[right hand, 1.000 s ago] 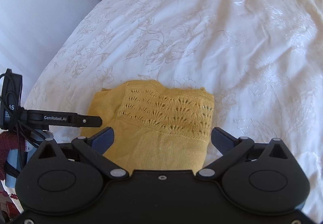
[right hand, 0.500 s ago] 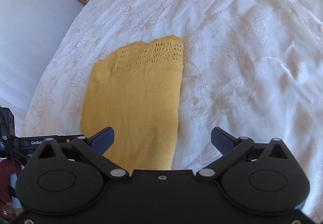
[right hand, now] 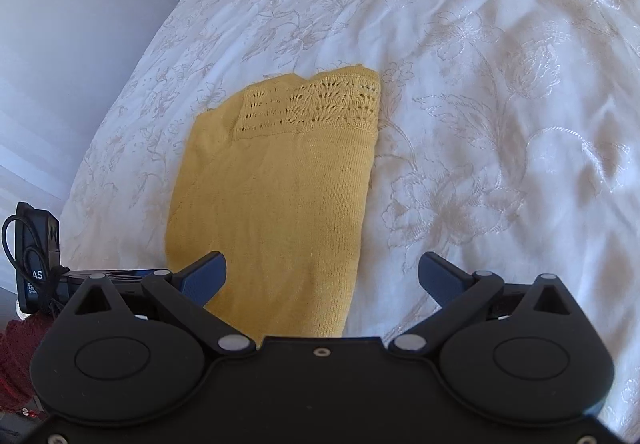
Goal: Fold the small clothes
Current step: 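Close both grippers on the other side edge of the sweater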
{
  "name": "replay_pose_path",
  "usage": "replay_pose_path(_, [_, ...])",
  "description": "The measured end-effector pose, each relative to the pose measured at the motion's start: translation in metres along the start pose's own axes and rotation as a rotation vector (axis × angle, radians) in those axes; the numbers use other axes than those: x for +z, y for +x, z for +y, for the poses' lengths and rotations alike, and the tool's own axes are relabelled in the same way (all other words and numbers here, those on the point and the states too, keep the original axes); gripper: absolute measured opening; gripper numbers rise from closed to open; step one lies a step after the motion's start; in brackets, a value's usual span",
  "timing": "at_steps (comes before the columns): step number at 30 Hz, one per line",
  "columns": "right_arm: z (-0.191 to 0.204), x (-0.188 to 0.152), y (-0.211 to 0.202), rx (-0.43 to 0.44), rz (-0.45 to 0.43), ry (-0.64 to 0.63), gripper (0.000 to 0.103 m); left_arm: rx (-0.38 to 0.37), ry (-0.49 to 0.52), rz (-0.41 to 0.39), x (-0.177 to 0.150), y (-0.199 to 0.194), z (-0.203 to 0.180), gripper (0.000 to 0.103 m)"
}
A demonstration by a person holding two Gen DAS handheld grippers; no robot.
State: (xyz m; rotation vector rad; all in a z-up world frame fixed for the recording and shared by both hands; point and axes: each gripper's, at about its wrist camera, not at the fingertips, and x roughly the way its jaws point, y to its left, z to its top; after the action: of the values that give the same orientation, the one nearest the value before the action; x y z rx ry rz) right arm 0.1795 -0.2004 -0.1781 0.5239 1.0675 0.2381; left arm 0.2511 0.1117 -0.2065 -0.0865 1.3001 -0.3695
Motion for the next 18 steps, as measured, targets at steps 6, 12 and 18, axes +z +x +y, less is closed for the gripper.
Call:
replay_pose_path(6, [-0.011,0.028,0.030,0.064,0.034,0.017,0.103,-0.046,0.001,-0.009,0.018,0.011,-0.001,0.102])
replay_pose_path(12, [-0.022,0.054,0.067,0.171,0.079,0.063,0.103,-0.098,0.009,-0.004,0.034,0.021,-0.006,0.102])
replay_pose_path(18, [-0.020,0.076,0.098,0.278,0.109,0.100,0.103,-0.146,0.000,0.002,0.033,0.019,-0.004,0.102])
